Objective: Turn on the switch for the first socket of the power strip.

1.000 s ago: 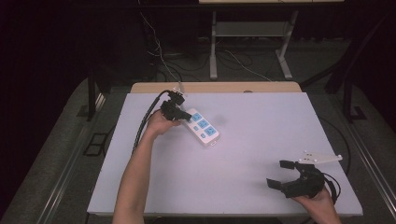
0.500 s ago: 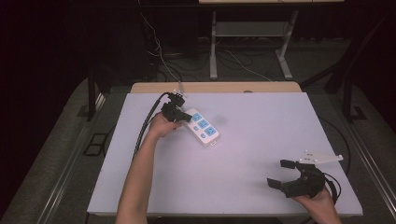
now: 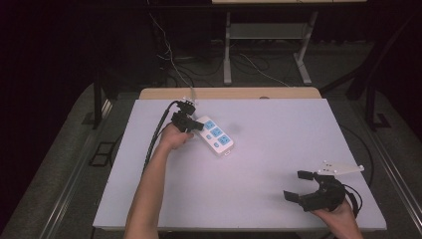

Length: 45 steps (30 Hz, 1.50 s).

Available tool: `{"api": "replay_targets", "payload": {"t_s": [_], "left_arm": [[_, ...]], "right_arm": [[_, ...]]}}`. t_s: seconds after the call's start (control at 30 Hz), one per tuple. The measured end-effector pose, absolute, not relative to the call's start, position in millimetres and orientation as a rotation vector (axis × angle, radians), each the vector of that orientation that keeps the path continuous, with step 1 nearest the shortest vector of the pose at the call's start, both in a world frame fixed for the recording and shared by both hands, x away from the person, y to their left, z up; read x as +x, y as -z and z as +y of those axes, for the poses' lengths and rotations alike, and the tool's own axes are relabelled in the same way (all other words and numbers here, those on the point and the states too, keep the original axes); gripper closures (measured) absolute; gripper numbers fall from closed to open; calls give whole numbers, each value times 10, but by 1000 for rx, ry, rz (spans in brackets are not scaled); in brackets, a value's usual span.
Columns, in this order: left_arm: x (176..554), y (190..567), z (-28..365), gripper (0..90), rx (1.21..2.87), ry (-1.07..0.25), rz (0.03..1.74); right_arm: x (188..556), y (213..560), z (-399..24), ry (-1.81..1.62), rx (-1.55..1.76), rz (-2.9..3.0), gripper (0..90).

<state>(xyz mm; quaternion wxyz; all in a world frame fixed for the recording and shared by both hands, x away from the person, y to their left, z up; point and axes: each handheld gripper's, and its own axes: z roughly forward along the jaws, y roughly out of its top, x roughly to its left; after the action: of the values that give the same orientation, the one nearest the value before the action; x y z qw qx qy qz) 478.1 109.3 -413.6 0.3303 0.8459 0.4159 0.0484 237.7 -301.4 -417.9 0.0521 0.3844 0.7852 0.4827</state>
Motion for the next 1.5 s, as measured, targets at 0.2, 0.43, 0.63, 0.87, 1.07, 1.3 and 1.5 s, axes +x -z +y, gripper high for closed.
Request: {"api": "replay_targets", "payload": {"t_s": [0.2, 0.43, 0.63, 0.87, 1.07, 1.3, 1.5], "left_arm": [[4773, 4138, 1088, 897, 2217, -142, 1068], [4762, 4131, 1071, 897, 2221, -157, 1077], [4751, 4116, 1067, 896, 2212, -177, 1097], [4736, 4017, 1124, 895, 2170, -192, 1092], [4675, 3902, 1200, 894, 2168, -219, 1075], [4567, 3744, 1263, 893, 2167, -249, 1044], [4419, 3645, 1322, 885, 2129, -265, 1029]], "right_arm": [[2394, 4188, -3012, -1466, 1175, 2392, 7], [2386, 4181, -3024, -1469, 1178, 2384, 7], [2384, 4178, -3043, -1475, 1184, 2377, 7], [2392, 4185, -3049, -1477, 1185, 2377, 7], [2389, 4181, -3049, -1480, 1187, 2375, 7], [2383, 4177, -3048, -1487, 1187, 2372, 7], [2369, 4176, -3044, -1493, 1184, 2371, 7]]}}
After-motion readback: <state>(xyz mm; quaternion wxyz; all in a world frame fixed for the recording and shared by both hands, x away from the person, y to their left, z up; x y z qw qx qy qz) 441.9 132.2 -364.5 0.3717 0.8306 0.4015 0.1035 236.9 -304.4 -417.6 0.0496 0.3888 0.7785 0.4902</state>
